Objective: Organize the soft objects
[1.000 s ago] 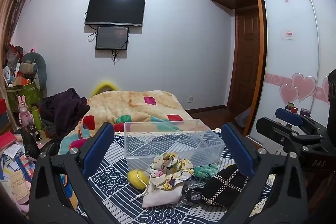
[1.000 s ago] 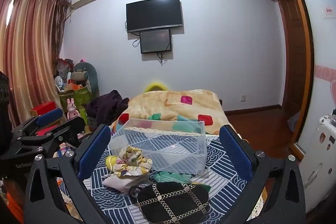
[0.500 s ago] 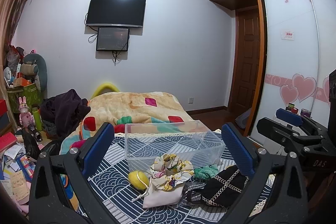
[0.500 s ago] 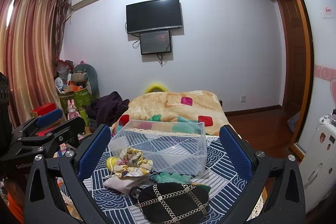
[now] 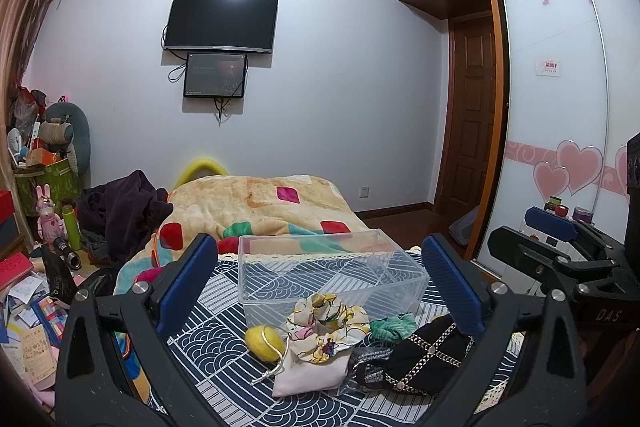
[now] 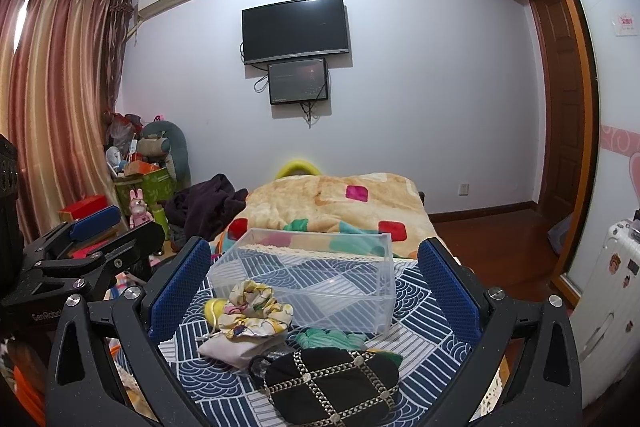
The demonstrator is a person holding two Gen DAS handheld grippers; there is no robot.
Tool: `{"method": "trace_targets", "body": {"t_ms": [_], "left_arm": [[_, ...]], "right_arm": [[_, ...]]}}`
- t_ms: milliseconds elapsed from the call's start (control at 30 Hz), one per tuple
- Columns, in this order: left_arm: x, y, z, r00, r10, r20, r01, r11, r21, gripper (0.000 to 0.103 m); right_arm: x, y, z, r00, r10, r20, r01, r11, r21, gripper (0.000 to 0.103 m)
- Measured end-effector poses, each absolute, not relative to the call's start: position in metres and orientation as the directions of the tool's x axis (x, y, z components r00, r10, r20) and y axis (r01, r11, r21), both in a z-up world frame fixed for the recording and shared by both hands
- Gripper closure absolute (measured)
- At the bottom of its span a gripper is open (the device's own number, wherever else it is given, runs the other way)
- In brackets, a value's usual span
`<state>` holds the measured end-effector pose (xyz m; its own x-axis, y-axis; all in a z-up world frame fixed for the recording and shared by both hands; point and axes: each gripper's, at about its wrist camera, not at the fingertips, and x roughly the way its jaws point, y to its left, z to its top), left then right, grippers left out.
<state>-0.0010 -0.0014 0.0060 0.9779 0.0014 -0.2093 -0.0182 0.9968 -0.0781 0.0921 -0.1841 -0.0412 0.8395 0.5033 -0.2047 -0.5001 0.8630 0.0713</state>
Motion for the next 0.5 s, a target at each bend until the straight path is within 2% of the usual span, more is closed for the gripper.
{"method": "trace_targets", "body": {"t_ms": [500], "left_arm": [[-0.0027, -0.0012, 0.0084, 0.978, -0.002, -0.209, -0.015, 0.997, -0.077, 0.000]], "right_arm": [[0.0902, -0.1768, -0.0423, 0.836, 0.507, -0.208, -0.506, 0.860, 0.062, 0.000]]}}
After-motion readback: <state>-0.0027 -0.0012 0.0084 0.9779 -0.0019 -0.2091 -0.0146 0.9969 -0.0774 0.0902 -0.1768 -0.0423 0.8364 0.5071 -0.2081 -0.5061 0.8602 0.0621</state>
